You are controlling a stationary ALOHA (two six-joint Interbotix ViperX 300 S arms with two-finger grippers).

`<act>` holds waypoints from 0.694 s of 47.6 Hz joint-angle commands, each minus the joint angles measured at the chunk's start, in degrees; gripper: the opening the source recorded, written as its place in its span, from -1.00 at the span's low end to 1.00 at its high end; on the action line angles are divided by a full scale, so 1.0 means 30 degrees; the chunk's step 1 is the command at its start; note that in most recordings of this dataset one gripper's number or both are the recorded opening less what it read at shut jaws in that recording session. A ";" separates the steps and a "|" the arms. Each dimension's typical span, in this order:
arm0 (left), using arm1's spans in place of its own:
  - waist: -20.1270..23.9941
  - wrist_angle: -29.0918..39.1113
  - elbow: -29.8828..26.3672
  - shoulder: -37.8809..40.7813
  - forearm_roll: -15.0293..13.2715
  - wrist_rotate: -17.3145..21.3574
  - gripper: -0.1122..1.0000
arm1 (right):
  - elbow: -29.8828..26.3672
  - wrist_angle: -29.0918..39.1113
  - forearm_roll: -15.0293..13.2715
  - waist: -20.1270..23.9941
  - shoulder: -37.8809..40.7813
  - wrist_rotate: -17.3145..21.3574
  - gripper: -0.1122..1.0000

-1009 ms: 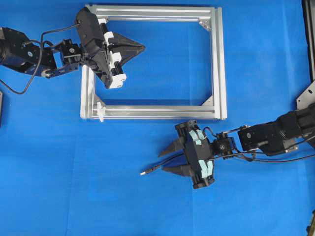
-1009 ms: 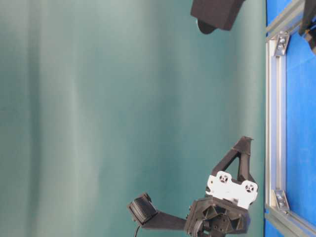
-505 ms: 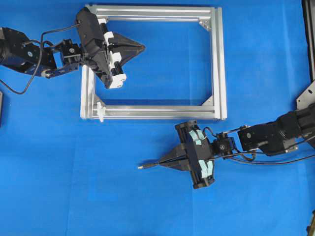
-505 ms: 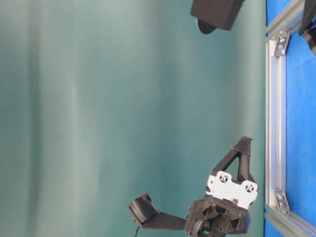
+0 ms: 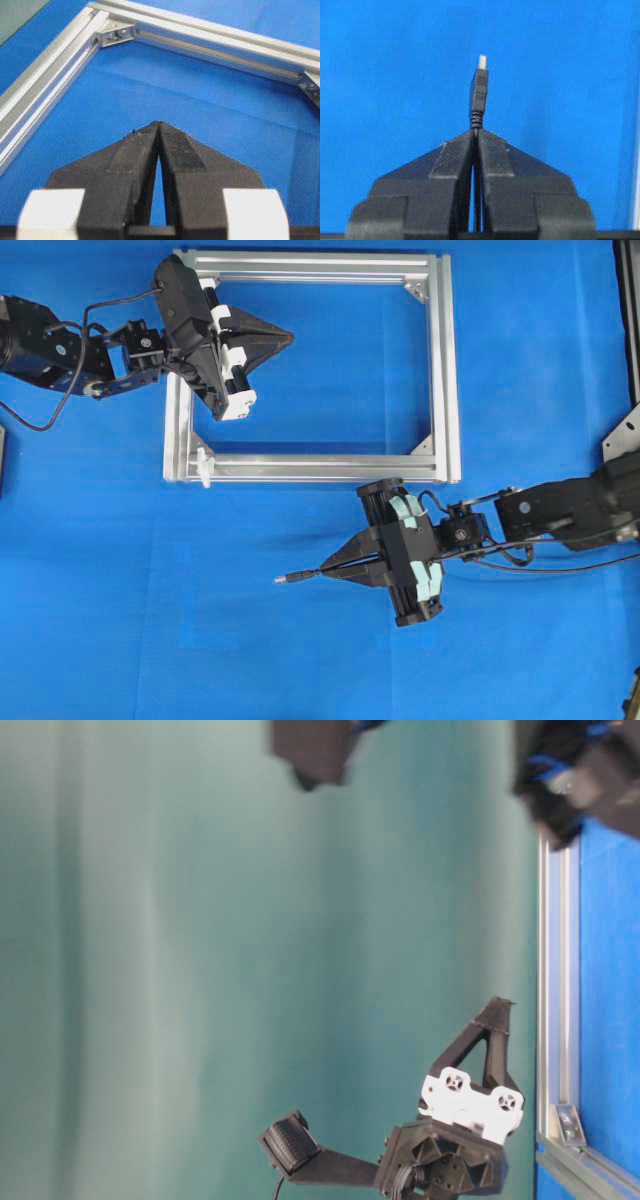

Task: Insert the wire through the string loop located on the left side.
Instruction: 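Lift the cable plug with the right gripper and carry it toward the frame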

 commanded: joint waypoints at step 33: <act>-0.0117 -0.0059 -0.0117 -0.0527 0.0059 -0.0088 -0.80 | -0.0820 0.1729 0.0029 0.0029 -0.1758 -0.0088 -0.80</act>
